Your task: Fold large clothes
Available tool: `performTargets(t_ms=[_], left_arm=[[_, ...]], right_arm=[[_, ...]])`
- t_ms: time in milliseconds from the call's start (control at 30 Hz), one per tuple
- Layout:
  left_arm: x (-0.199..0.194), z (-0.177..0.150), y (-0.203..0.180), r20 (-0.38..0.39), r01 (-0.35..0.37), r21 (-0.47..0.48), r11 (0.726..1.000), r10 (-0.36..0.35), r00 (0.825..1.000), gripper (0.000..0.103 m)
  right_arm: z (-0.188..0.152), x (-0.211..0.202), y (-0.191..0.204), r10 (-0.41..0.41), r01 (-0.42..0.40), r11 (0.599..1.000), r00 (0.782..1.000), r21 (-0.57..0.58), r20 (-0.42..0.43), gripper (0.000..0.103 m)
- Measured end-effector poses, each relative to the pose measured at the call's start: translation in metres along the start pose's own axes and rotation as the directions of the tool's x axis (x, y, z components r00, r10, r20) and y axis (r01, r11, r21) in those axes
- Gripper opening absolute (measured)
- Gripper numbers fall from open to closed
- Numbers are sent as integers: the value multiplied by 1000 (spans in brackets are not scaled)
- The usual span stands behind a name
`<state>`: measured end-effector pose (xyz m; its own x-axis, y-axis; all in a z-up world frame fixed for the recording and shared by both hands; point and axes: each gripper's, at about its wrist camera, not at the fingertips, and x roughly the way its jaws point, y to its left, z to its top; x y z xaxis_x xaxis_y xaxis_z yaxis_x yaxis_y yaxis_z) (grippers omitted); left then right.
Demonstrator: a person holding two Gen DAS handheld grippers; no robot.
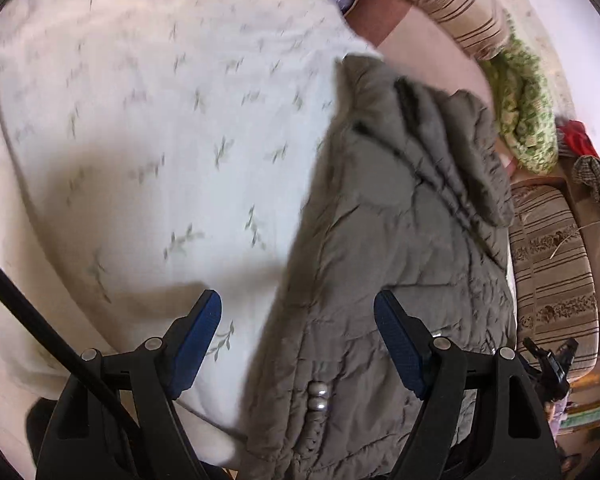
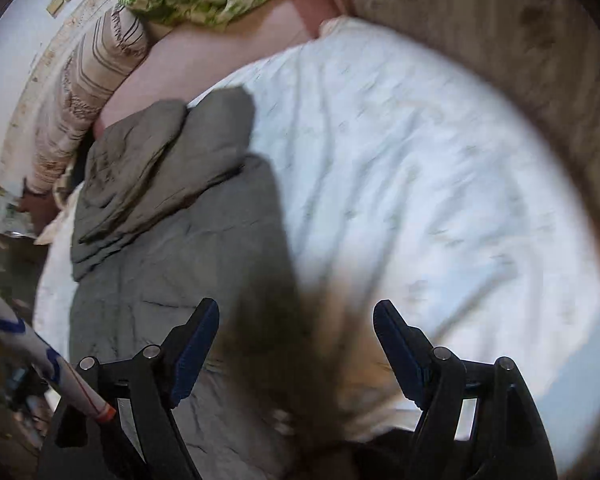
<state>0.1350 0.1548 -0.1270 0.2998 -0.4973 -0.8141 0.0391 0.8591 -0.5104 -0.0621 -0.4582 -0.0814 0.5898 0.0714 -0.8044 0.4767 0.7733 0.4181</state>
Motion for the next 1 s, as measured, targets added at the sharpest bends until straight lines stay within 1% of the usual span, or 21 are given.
performTargets(t_ms=[67,133,167,233,267,333,367,467,567,700,800,867,900,967,1000], left_arm=[[10,-4,-1,-21,10,7,1000,-10,1000,78],[12,-7,-6,-11,22,23,999,-22,1000,78],[14,-8,-9,-22,58,31,998,-57,998,78],[19,-12,-12,-65,144,10,990,-143,988,78],[23,-16,-12,-77,164,1,986,-163,984,78],[25,-22,-15,-70,151,19,988,-149,986,77],[24,-28,-16,-62,152,35,988,-149,987,77],[19,-42,-14,-70,190,21,982,-188,980,77],[15,-60,-10,-79,222,15,975,-220,972,77],[8,-80,-8,-78,250,31,968,-247,966,77],[6,-86,-10,-95,289,53,956,-283,954,77],[9,-91,-13,-109,298,70,952,-290,951,77],[13,-93,-13,-119,301,66,951,-292,949,77],[23,-95,-15,-143,315,51,948,-305,941,77],[27,-98,-17,-141,316,57,947,-306,941,77]], right_arm=[[0,17,1,44,-44,999,999,16,-19,84],[-2,33,2,86,-84,995,995,45,-49,84],[-3,37,2,101,-98,994,993,56,-57,84],[-7,48,1,156,-150,986,984,80,-81,84],[-10,53,0,193,-184,978,976,94,-101,84],[-16,60,-2,241,-228,967,964,118,-115,84],[-18,62,-3,248,-235,965,962,119,-116,83],[-24,59,-6,285,-270,954,952,130,-116,83],[-32,54,-12,308,-289,947,941,141,-137,83],[-47,43,-16,336,-315,938,930,143,-153,80],[-63,33,-19,355,-335,931,922,142,-155,76],[-73,28,-20,356,-337,932,921,134,-157,74],[-78,25,-21,356,-337,932,921,132,-157,71],[-86,21,-23,353,-335,934,922,126,-158,70],[-90,20,-23,351,-335,935,923,120,-161,69]])
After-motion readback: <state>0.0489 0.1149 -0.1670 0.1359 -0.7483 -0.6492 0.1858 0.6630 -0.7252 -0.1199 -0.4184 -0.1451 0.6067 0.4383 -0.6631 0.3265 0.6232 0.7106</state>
